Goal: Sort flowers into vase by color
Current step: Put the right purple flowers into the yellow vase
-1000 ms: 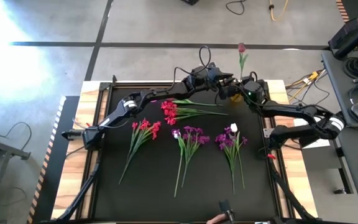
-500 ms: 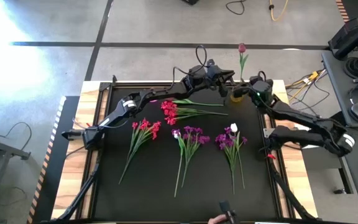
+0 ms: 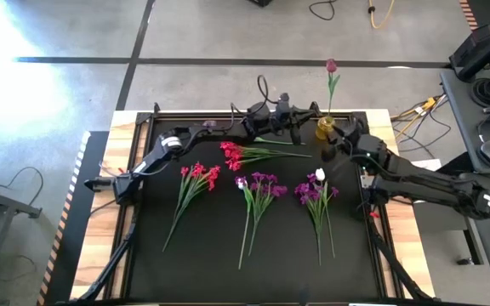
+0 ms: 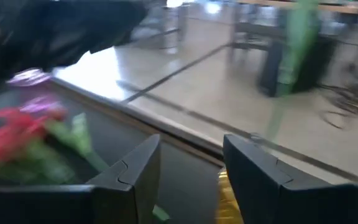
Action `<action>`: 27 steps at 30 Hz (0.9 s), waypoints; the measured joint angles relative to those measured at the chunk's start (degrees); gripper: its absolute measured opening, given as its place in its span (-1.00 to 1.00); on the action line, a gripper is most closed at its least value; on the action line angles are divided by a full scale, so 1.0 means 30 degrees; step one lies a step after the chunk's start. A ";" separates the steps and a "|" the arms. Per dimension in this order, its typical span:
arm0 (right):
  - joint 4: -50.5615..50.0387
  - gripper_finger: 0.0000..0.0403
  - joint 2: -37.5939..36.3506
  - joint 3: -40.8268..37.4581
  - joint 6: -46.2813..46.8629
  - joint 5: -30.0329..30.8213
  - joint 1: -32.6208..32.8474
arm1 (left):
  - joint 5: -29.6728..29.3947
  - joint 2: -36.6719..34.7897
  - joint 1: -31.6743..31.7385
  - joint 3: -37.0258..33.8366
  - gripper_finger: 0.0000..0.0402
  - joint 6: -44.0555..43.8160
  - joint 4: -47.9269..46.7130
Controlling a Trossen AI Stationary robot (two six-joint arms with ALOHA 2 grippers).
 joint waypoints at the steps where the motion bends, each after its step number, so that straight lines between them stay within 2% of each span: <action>1: -0.0651 -0.21 -0.0269 0.0249 -0.0289 -0.0605 0.0281 | 0.0060 -0.0652 -0.0097 -0.0719 -1.00 0.0210 0.0017; 4: -0.2979 -0.29 -0.0799 0.1368 -0.0557 -0.2607 0.0827 | 0.0298 -0.2568 -0.0436 -0.3251 -1.00 0.0962 0.0218; 8: -0.6395 -0.41 -0.0539 0.3195 0.0713 -0.5185 0.1237 | 0.0355 -0.5205 -0.0815 -0.7415 -1.00 0.1164 0.1127; 16: -0.7627 -0.51 0.1305 0.3730 0.2060 -0.6791 0.3838 | 0.0322 -1.0422 -0.1574 -1.5484 -1.00 0.1220 0.3131; 21: -0.8370 -0.52 0.2752 0.3994 0.5809 -0.6129 0.6964 | -0.0303 -1.3494 -0.2021 -1.9635 -1.00 0.1506 0.3611; 27: -0.9885 -0.52 0.5494 0.5408 1.1171 -0.2343 1.2267 | -0.0711 -1.5484 -0.2109 -2.3889 -1.00 0.1316 0.6695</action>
